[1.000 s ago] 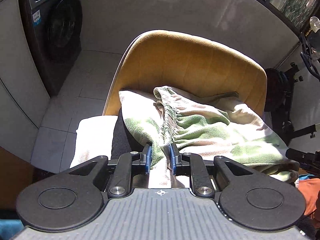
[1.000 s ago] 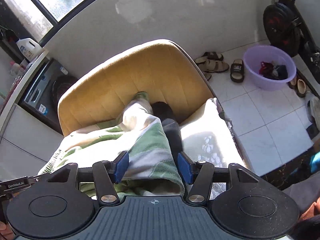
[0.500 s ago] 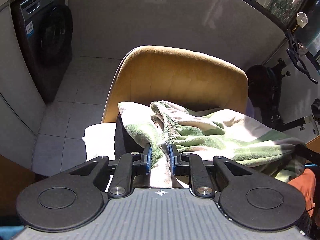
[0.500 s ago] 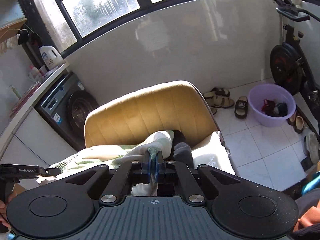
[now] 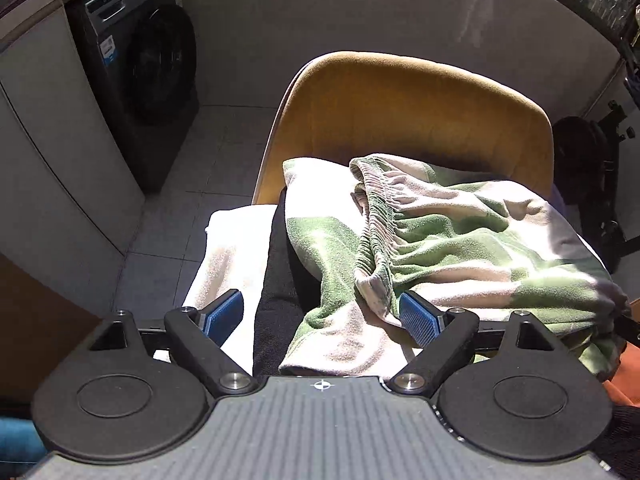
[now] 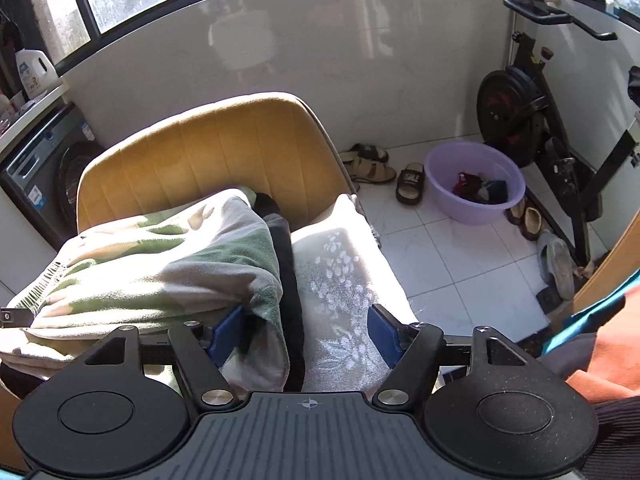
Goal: Fold clothes
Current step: 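Lower the pants onto the clothes stack and open both grippers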
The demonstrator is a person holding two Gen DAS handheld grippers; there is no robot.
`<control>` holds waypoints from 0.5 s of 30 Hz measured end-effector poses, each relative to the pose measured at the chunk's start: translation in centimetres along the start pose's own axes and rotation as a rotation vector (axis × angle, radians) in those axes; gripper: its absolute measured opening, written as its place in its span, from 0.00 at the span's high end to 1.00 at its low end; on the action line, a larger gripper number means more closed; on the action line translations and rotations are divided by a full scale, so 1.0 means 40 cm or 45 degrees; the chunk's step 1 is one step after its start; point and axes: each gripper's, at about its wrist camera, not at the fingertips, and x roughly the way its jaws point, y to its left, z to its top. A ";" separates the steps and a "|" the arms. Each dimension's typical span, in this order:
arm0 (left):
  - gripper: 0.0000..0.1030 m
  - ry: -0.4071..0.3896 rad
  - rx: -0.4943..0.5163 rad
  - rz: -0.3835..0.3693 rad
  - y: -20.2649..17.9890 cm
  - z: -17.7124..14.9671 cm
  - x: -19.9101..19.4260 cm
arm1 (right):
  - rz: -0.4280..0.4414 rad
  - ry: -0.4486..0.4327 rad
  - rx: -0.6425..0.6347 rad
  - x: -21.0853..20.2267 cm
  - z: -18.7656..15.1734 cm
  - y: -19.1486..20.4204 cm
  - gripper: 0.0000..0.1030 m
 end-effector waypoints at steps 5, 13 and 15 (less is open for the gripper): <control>0.10 -0.109 0.098 0.111 -0.071 -0.063 -0.100 | -0.014 -0.037 -0.064 -0.117 -0.019 -0.016 0.16; 0.07 -0.210 0.118 0.184 -0.214 -0.211 -0.272 | 0.059 -0.168 -0.143 -0.351 -0.049 -0.063 0.01; 0.05 -0.215 0.091 0.184 -0.235 -0.252 -0.312 | 0.072 -0.185 -0.144 -0.405 -0.067 -0.081 0.01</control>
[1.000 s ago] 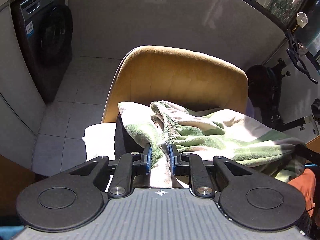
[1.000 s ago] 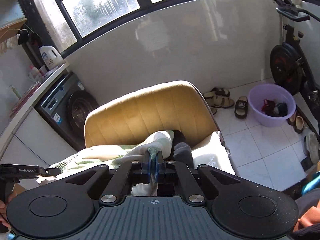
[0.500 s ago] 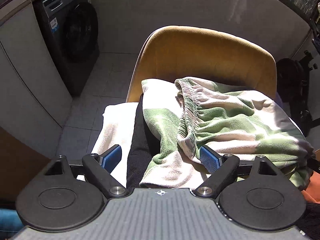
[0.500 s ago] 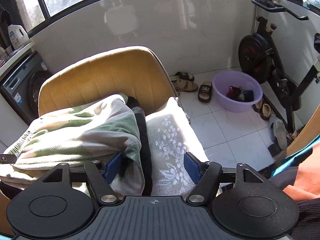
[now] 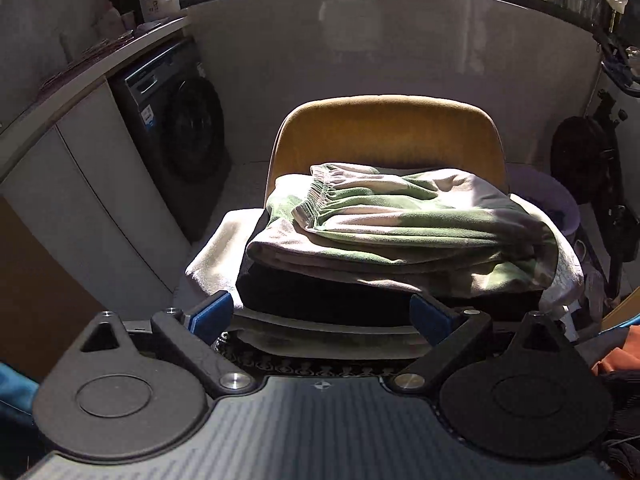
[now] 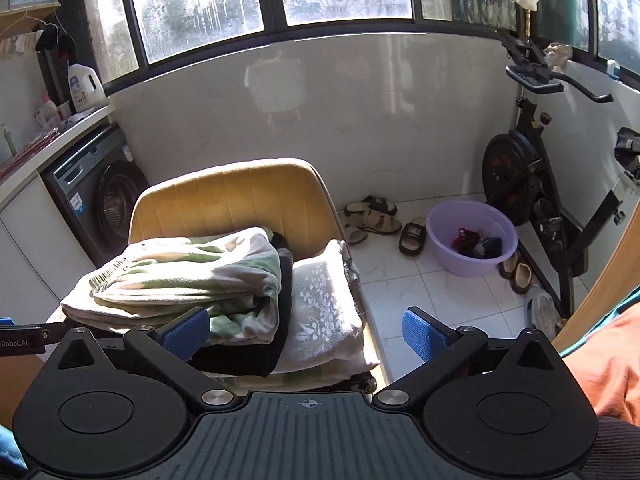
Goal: Fold clothes
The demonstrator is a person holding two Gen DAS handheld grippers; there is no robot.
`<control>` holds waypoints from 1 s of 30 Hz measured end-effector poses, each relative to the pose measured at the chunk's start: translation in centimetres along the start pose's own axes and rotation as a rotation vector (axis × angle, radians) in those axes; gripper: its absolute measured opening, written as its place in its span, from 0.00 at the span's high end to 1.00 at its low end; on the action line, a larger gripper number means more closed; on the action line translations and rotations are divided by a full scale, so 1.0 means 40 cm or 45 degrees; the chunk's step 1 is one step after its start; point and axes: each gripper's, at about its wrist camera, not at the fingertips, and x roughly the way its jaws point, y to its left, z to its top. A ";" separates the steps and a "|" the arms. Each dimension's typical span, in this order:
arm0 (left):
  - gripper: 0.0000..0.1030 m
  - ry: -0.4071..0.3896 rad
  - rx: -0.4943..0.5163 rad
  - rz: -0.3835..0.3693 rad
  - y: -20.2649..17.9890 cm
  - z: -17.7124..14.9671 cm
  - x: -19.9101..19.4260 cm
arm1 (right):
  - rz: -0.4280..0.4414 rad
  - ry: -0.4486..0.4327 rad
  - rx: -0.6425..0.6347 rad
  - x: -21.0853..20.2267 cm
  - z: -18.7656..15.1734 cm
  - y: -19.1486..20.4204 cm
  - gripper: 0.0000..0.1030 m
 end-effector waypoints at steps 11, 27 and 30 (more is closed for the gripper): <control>0.02 0.013 -0.110 0.004 -0.044 -0.224 -0.252 | 0.071 -0.001 -0.099 -0.237 -0.121 -0.030 0.01; 0.02 -0.040 -0.069 -0.028 0.025 -0.321 -0.423 | 0.030 -0.058 -0.132 -0.451 -0.224 0.063 0.01; 0.02 -0.034 -0.038 -0.063 0.060 -0.334 -0.438 | -0.008 -0.051 -0.090 -0.485 -0.243 0.098 0.01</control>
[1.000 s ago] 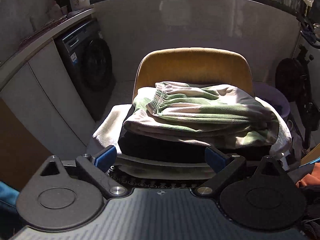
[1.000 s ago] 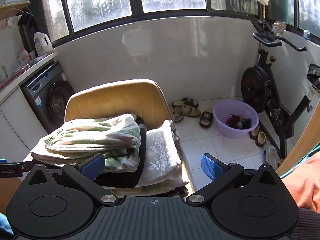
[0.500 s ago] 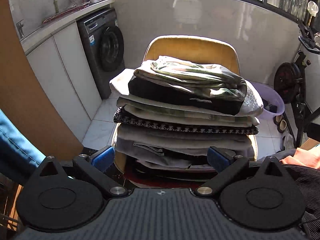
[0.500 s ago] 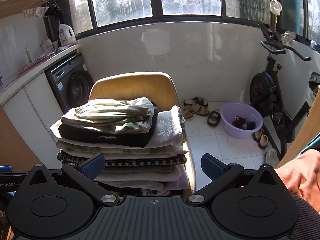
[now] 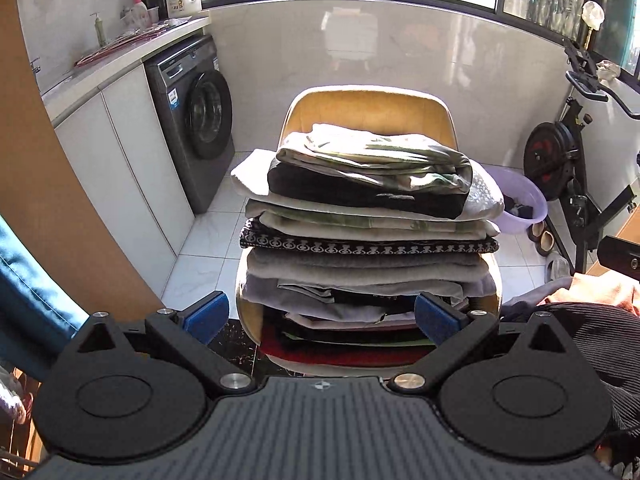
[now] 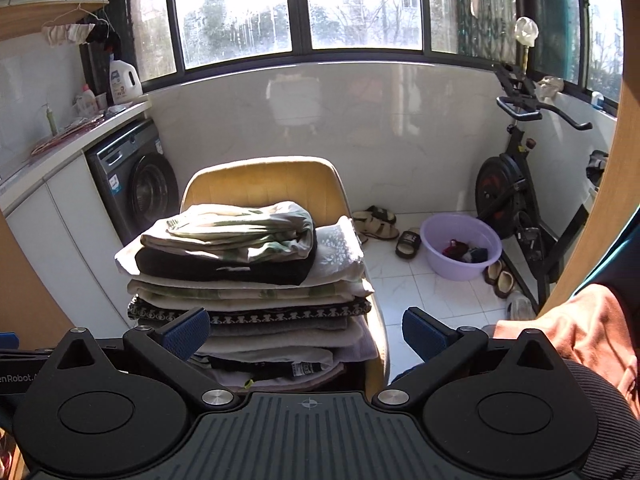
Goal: Fold clothes
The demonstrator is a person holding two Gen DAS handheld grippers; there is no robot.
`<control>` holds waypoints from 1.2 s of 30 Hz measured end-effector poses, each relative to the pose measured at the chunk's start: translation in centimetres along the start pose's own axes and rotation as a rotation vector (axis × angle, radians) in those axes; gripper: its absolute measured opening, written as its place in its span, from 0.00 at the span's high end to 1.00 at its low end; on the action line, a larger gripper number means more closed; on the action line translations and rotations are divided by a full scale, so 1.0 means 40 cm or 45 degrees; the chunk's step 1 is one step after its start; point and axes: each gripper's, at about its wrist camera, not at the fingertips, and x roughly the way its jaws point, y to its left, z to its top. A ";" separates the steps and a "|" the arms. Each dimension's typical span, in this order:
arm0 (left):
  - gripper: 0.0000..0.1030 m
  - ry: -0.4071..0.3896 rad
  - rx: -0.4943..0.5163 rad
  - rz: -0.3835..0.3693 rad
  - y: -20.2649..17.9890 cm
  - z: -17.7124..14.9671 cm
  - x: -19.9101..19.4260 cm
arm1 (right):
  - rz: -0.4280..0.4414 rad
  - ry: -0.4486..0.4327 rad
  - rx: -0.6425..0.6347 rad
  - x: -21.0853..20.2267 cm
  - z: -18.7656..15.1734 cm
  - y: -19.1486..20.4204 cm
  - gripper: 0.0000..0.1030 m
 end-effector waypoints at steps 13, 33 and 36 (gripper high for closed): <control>0.01 0.081 0.078 -0.050 0.147 -0.104 -0.032 | -0.104 0.046 0.036 -0.128 -0.169 0.194 0.01; 0.01 0.143 0.069 -0.100 0.128 -0.218 -0.130 | -0.218 0.073 -0.032 -0.271 -0.358 0.240 0.01; 0.01 0.134 0.056 -0.077 0.105 -0.229 -0.141 | -0.217 0.067 -0.044 -0.285 -0.372 0.219 0.01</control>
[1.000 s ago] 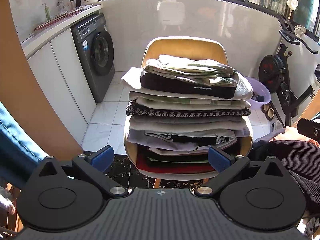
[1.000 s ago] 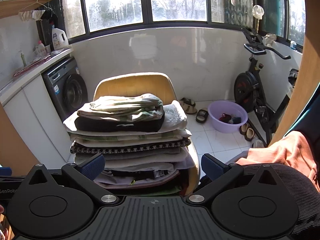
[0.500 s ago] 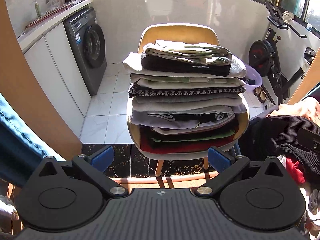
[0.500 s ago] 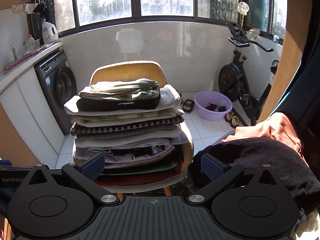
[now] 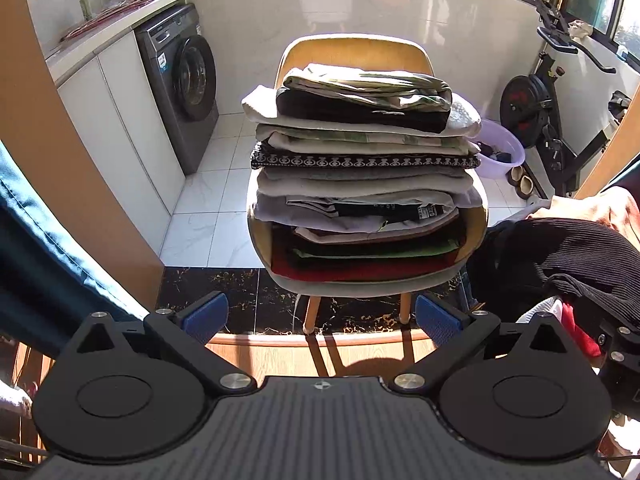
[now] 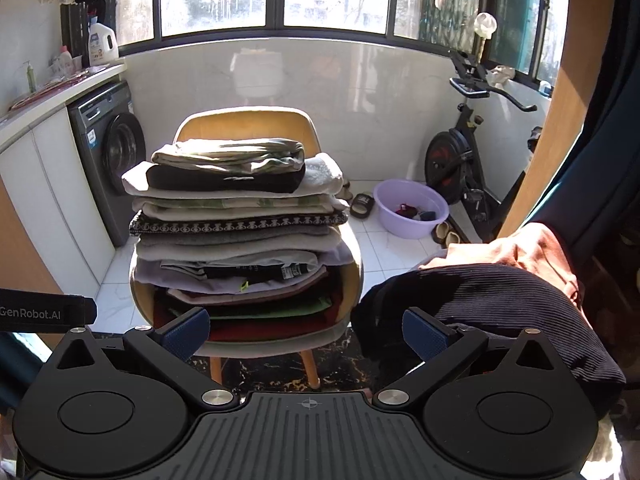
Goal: Fold clothes
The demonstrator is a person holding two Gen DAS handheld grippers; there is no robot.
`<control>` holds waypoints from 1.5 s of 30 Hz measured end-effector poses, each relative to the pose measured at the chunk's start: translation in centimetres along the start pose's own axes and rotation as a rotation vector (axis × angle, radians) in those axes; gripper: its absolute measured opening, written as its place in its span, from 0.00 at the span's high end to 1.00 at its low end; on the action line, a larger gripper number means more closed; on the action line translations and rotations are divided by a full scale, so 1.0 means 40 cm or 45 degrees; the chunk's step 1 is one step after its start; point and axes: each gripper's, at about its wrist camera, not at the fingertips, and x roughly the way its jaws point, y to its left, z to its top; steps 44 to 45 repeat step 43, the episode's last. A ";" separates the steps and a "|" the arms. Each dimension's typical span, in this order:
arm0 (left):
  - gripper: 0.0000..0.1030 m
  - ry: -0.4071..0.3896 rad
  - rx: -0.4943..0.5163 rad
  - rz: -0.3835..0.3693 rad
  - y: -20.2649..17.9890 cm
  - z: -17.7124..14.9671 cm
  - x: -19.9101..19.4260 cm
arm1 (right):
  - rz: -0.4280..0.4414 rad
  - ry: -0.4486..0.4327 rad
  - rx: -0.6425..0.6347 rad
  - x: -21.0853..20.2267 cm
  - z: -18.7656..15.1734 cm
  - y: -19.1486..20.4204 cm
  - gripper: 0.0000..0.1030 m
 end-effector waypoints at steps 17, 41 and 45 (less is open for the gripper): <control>0.01 -0.026 -0.006 0.025 -0.094 -0.031 -0.045 | 0.056 -0.051 0.028 -0.008 0.010 -0.119 0.01; 0.01 -0.025 0.075 -0.012 -0.144 -0.035 -0.044 | 0.028 -0.045 0.044 -0.013 -0.001 -0.146 0.01; 0.01 -0.026 0.081 -0.017 -0.147 -0.033 -0.043 | 0.024 -0.044 0.047 -0.012 -0.001 -0.146 0.01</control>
